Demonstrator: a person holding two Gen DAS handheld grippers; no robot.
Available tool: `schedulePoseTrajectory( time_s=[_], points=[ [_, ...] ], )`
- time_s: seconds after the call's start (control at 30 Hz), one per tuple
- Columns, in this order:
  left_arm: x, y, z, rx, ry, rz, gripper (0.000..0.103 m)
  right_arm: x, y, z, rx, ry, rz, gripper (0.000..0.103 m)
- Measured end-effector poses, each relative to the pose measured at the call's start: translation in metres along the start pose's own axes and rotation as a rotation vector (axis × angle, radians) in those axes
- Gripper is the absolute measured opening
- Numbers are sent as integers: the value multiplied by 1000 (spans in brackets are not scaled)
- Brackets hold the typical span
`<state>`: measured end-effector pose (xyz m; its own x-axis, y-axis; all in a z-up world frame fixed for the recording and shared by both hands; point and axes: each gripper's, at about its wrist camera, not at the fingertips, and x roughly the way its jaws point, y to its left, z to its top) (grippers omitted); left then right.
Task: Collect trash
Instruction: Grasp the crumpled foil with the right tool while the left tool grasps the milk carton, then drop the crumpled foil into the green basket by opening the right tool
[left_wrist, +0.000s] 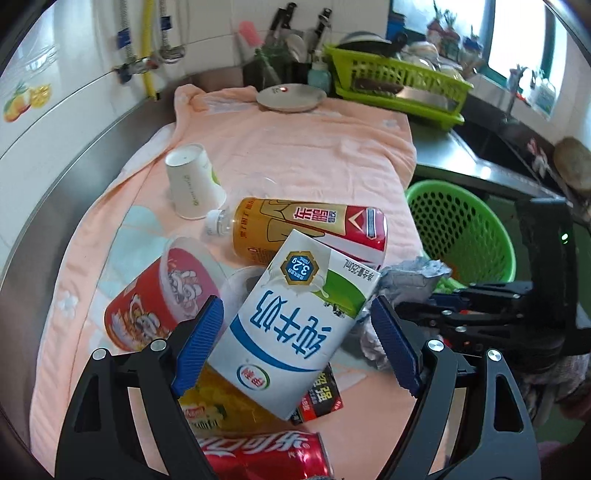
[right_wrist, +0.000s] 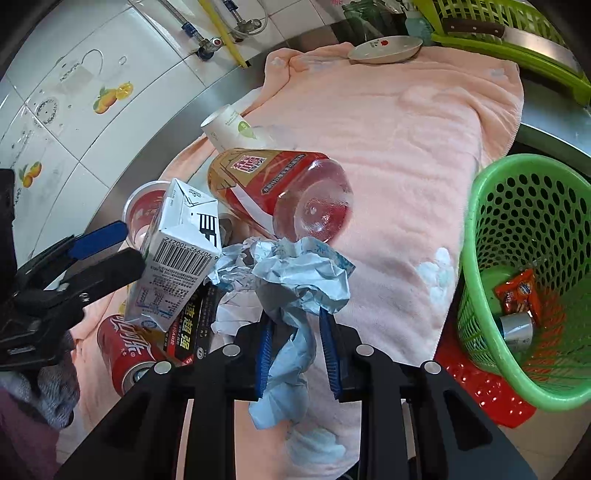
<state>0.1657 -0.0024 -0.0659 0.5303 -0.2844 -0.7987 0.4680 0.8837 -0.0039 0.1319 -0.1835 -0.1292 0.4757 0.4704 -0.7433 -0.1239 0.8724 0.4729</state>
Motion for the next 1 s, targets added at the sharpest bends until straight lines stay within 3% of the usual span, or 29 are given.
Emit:
schedulePoseTrajectory(
  time_s=[0.33, 0.7, 0.83, 1.0],
  points=[
    [26, 7, 4, 58, 79, -23, 81, -4, -2, -4, -9, 2, -5, 24],
    [19, -5, 1, 74, 34, 18, 72, -37, -3, -9, -43, -50, -27, 20],
    [7, -8, 3, 40, 3, 13, 71, -63, -19, -6, -38, -102, -68, 20],
    [-10, -14, 6, -5, -36, -3, 71, -93, -67, 8, 20, -164, -196, 20]
  ],
)
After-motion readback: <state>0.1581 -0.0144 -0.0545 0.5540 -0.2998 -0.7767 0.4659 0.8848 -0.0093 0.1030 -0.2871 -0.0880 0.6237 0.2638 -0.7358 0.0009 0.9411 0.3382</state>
